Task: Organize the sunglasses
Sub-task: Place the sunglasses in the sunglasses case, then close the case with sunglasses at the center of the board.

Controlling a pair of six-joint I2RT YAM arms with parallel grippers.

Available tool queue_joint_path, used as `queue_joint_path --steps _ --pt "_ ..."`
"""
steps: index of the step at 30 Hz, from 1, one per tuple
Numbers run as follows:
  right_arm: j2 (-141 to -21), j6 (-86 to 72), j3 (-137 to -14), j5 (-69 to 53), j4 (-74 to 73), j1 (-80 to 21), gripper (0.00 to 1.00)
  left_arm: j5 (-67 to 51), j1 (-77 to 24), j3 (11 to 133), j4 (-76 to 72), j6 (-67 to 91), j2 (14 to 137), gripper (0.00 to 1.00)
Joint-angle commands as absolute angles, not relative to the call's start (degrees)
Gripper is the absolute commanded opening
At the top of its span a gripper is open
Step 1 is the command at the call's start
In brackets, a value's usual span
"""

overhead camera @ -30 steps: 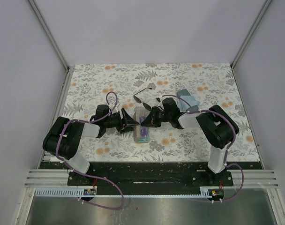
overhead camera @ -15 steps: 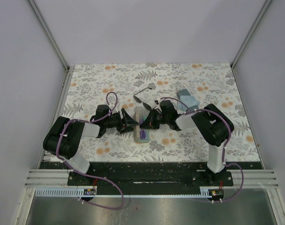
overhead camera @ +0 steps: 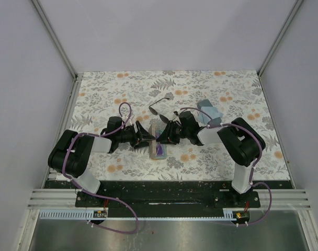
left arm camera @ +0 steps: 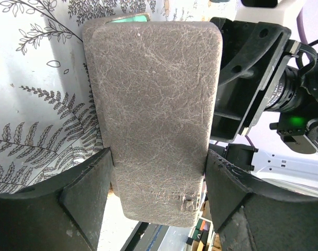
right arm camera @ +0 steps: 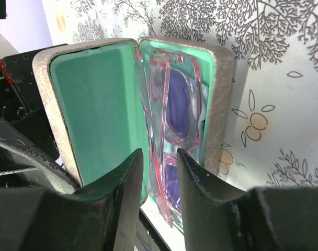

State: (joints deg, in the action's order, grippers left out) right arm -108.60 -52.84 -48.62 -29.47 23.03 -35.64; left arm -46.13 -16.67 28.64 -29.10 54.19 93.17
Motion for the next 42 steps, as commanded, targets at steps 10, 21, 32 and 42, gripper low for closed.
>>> queue_joint_path --steps 10,21,32,42 --pt "-99.4 -48.9 -47.2 -24.0 15.9 -35.7 0.45 -43.0 -17.8 31.7 -20.9 49.1 91.3 0.48" --pt "-80.2 -43.6 -41.1 -15.0 4.6 -35.0 0.50 -24.3 -21.0 41.8 7.6 36.3 87.9 0.45" --pt "-67.7 -40.8 -35.9 -8.4 -4.0 -33.4 0.54 -0.6 -31.2 54.4 25.0 31.3 94.9 0.45" --pt "-68.5 -39.0 -36.2 -9.4 -6.3 -32.7 0.54 4.1 -34.9 58.5 27.6 31.0 97.1 0.89"
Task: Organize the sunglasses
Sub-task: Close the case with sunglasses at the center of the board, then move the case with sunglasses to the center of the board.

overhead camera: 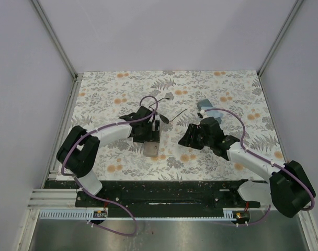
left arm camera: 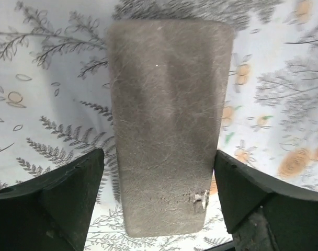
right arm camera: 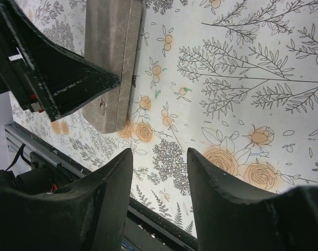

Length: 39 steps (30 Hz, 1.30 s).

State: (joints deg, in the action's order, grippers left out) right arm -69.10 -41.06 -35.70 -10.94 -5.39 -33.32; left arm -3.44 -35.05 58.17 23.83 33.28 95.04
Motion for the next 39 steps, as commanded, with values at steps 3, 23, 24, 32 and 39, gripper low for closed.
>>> queue_joint_path --steps 3,23,24,32,39 --pt "-67.8 -38.3 -36.4 -9.3 -6.7 -32.3 0.54 4.0 -35.2 58.6 27.3 30.8 95.2 0.93" --pt "-68.6 -35.9 -36.4 -12.0 -7.5 -31.3 0.54 19.9 -37.2 67.7 38.1 28.5 102.9 0.46" --pt "-68.6 -35.7 -36.4 -12.0 -7.5 -31.2 0.54 20.3 -35.5 68.1 38.8 28.3 102.9 0.45" --pt "-68.2 -34.9 -37.0 -9.9 -10.5 -30.1 0.53 13.0 -17.9 67.1 33.6 28.6 98.7 0.48" --pt "-68.6 -31.4 -45.0 4.3 -22.8 -28.7 0.78 11.6 -15.5 68.6 32.1 28.8 95.8 0.92"
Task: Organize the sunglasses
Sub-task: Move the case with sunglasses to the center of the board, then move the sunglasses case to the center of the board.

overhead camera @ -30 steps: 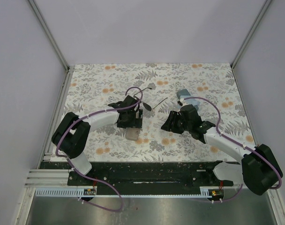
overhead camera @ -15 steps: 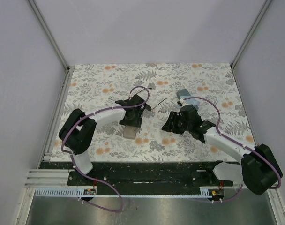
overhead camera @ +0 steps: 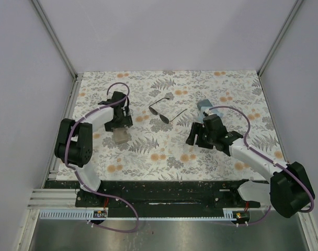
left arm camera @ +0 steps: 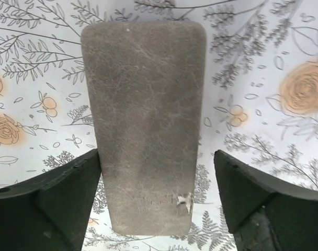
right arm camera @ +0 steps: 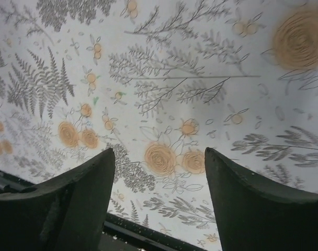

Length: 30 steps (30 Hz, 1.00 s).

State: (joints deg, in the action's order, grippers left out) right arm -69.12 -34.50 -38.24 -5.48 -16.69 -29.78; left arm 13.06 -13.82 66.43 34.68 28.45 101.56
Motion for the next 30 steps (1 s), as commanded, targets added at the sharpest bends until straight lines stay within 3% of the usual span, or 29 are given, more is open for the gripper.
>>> queue_joint_path --steps 1,5,9,22,30 --pt "-69.1 -30.8 -46.2 5.3 -23.4 -28.4 0.82 11.5 -15.8 68.4 32.1 29.2 94.7 0.94" --pt "-73.3 -28.6 -52.5 11.5 -26.5 -27.3 0.95 18.3 -22.0 70.6 36.4 29.3 89.6 0.99" --pt "-83.0 -24.6 -62.4 18.3 -31.6 -23.6 1.00 22.1 -26.4 72.7 41.4 30.1 85.2 0.99" --pt "-107.6 -16.5 -81.8 22.0 -36.3 -16.3 0.98 6.3 -30.3 49.9 24.0 33.7 63.6 0.99" --pt "-117.0 -13.4 -88.9 20.2 -38.1 -15.2 0.95 3.1 -30.4 45.6 22.7 33.6 61.0 0.99"
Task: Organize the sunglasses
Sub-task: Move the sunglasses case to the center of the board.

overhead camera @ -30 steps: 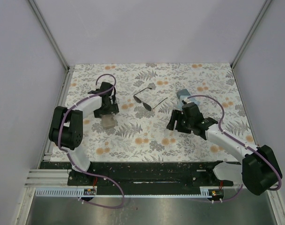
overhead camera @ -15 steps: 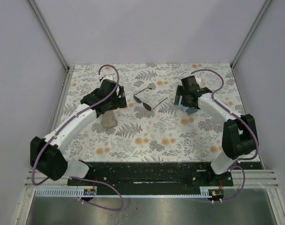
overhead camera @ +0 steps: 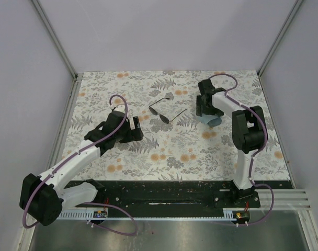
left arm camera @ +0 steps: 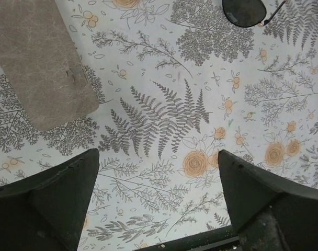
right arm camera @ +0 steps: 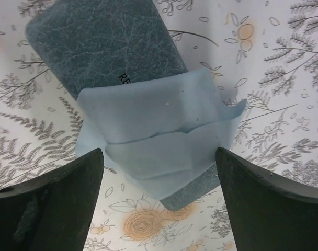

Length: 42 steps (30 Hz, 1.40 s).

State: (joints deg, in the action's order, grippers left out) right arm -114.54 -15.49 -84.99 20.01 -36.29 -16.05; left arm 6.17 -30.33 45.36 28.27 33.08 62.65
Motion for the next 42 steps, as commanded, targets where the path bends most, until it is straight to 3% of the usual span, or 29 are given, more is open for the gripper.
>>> queue_joint_path --steps 1,9,17,22,25,32,34,39,41,42 --pt "-117.7 -13.4 -88.9 19.5 -38.3 -15.1 0.94 2.7 -30.5 45.5 22.5 33.6 61.2 0.99" --pt "-118.0 -11.3 -85.8 18.6 -38.1 -15.0 0.96 0.3 -31.3 46.1 20.9 33.5 62.4 0.98" --pt "-121.6 -9.7 -89.2 25.6 -40.5 -14.9 0.99 -1.7 -32.2 45.5 20.4 33.2 62.4 0.97" --pt "-122.0 -10.4 -90.7 22.4 -41.7 -14.8 0.89 -1.8 -33.6 44.6 20.4 33.1 61.6 0.97" --pt "-120.2 -11.3 -89.4 19.6 -40.8 -14.7 0.87 -1.7 -34.2 44.4 20.5 33.1 61.5 0.97" --pt "-115.5 -13.4 -85.5 8.6 -39.4 -14.7 0.26 -2.4 -35.5 44.6 20.4 33.0 62.0 0.96" --pt "-111.6 -15.0 -81.8 2.4 -36.4 -14.8 0.20 -2.7 -35.9 44.6 20.3 33.0 62.0 0.96" --pt "-99.3 -20.8 -68.9 -18.2 -25.5 -14.8 0.23 -3.7 -36.8 44.6 20.2 33.0 62.5 0.96" --pt "-96.2 -23.9 -64.2 -24.7 -21.1 -14.9 0.39 -4.0 -37.3 44.6 20.0 33.0 62.8 0.96" --pt "-95.1 -24.5 -62.8 -26.0 -20.9 -14.8 0.51 -4.3 -37.7 44.7 20.0 33.0 63.1 0.96"
